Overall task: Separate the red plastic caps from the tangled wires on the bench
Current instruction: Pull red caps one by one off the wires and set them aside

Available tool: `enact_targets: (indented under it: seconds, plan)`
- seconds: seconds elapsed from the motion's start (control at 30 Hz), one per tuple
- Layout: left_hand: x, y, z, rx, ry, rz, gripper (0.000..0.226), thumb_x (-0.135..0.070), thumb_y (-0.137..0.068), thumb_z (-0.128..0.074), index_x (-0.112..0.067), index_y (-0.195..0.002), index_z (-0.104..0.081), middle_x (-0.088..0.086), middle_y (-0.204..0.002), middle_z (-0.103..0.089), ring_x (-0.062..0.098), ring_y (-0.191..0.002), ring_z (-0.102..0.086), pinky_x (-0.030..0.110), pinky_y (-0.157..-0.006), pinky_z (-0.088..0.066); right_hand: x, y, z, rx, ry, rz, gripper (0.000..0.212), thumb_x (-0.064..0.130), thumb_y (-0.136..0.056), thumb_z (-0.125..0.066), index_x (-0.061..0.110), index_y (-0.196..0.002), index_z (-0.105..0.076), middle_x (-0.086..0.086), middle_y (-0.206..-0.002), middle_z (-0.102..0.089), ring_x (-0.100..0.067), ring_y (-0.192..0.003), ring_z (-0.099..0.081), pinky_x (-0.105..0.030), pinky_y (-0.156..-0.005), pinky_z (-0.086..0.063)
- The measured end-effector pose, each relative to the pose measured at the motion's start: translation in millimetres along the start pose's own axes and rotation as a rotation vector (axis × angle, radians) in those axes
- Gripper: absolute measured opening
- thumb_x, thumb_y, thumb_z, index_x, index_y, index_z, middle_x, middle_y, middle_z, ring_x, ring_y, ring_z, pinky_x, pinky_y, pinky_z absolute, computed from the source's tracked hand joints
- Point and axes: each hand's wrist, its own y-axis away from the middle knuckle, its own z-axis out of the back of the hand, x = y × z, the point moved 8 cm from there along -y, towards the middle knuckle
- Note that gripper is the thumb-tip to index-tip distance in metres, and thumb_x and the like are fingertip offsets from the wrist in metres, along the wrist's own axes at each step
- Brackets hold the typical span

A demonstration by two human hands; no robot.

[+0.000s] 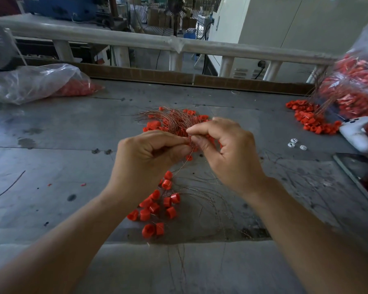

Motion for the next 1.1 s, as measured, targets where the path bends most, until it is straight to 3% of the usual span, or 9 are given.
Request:
enact_targets:
  seconds: [0.27,0.43,0.5,0.73,0.87,1.1]
  plan:
    - [2,0,3,-0.025,0.017,0.047,0.021,-0.025,-0.070,-0.065,-0.030,-0.091,-0.065,-0.013,-0.082,-0.067,0.008,-0.075,-0.066,0.015,-0.069,-0.052,-5,0,-7,0.108,-0.069,-0.059,0.016,0.014,-0.080,-0.062,0.005,-0.090,-0.070,-0.003,-0.082,-0.069,-0.016,-0.079,-0.063,-0.039,-0.076,-0.052]
    - [1,0,2,-0.009,0.032,0.078,0.019,-0.026,-0.068,-0.064,-0.031,-0.087,-0.066,-0.014,-0.080,-0.067,0.006,-0.074,-0.066,0.013,-0.068,-0.052,-7,1,-6,0.112,-0.068,-0.057,0.009,0.009,-0.081,-0.062,0.004,-0.086,-0.068,0.005,-0.078,-0.058,-0.004,-0.073,-0.053,-0.012,-0.069,-0.044]
    - [4,0,2,-0.017,0.071,0.113,0.018,-0.026,-0.065,-0.065,-0.031,-0.082,-0.066,-0.018,-0.076,-0.068,0.005,-0.072,-0.066,0.012,-0.067,-0.052,-9,0,-2,0.078,-0.041,-0.069,0.006,0.005,-0.082,-0.061,0.003,-0.084,-0.066,0.006,-0.079,-0.055,-0.003,-0.074,-0.050,-0.007,-0.069,-0.040]
    - [17,-1,4,-0.028,0.233,0.243,0.022,-0.020,-0.058,-0.067,-0.024,-0.080,-0.068,-0.011,-0.072,-0.072,0.011,-0.069,-0.069,0.021,-0.068,-0.056,-15,-1,11,-0.003,-0.114,-0.142,0.007,0.012,-0.084,-0.057,0.010,-0.079,-0.060,0.018,-0.073,-0.051,0.002,-0.062,-0.047,-0.008,-0.061,-0.037]
    - [17,0,2,-0.008,0.250,0.249,0.027,-0.017,-0.054,-0.069,-0.026,-0.080,-0.067,-0.015,-0.072,-0.071,0.003,-0.071,-0.067,0.013,-0.066,-0.052,-13,0,8,0.025,-0.124,-0.148,0.009,0.015,-0.085,-0.057,0.010,-0.079,-0.060,0.015,-0.073,-0.051,0.001,-0.062,-0.047,-0.010,-0.061,-0.038]
    - [14,-1,2,0.009,0.242,0.223,0.026,-0.016,-0.055,-0.069,-0.024,-0.080,-0.066,-0.014,-0.074,-0.071,0.004,-0.072,-0.067,0.013,-0.065,-0.052,-9,0,2,0.091,-0.127,-0.130,0.009,0.011,-0.084,-0.057,0.005,-0.078,-0.061,0.015,-0.073,-0.051,0.003,-0.065,-0.049,-0.007,-0.061,-0.036]
